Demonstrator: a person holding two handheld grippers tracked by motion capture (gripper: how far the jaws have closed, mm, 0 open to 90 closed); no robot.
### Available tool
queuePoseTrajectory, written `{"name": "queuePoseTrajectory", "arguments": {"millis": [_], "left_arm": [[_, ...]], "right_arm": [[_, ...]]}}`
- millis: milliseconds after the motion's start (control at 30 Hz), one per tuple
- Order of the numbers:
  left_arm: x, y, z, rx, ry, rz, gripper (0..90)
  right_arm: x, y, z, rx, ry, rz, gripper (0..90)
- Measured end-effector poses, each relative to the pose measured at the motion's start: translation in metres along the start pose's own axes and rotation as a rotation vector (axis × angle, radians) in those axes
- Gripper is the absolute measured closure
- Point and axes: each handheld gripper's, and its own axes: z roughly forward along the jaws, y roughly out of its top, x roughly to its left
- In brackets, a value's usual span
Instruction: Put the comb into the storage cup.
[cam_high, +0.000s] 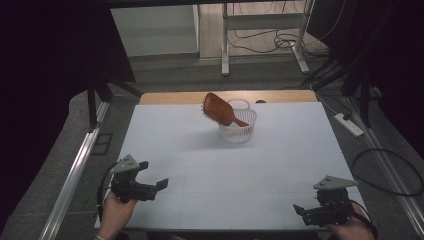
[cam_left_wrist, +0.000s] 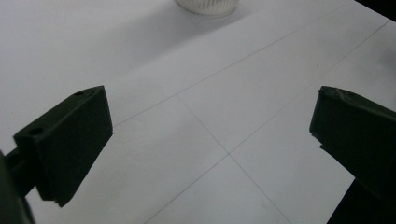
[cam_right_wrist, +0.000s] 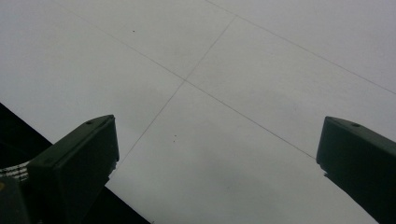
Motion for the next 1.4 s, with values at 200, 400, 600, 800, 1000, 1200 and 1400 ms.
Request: {"name": "queuePoseTrajectory", "arguments": {"millis": [200, 400, 600, 800, 1000, 1200, 1400], "left_arm": [[0.000, -0.006, -0.006, -0.006, 0.003, -0.012, 0.1], [0.000, -0.012, -0.011, -0.007, 0.005, -0.019, 0.1], [-0.002, -0.017, -0.014, -0.004, 0.006, -0.024, 0.1], [-0.003, -0.023, -0.018, -0.003, 0.013, -0.027, 0.1], [-0.004, -0.029, -0.023, -0.009, 0.017, -0.036, 0.0], [-0.006, -0.033, -0.026, 0.003, 0.028, -0.029, 0.0], [-0.009, -0.037, -0.028, 0.019, 0.034, -0.017, 0.0]], "right_arm": [[0.000, 0.000, 0.000, 0.000, -0.001, -0.001, 0.0], [0.000, 0.000, 0.000, 0.001, -0.001, 0.000, 0.0], [0.000, 0.000, 0.000, 0.001, -0.001, 0.000, 0.0], [0.000, 0.000, 0.000, 0.001, -0.002, 0.000, 0.0], [0.000, 0.000, 0.000, 0.002, -0.003, 0.000, 0.0], [0.000, 0.000, 0.000, 0.002, -0.003, 0.001, 0.0], [0.000, 0.000, 0.000, 0.000, -0.005, 0.003, 0.0]]}}
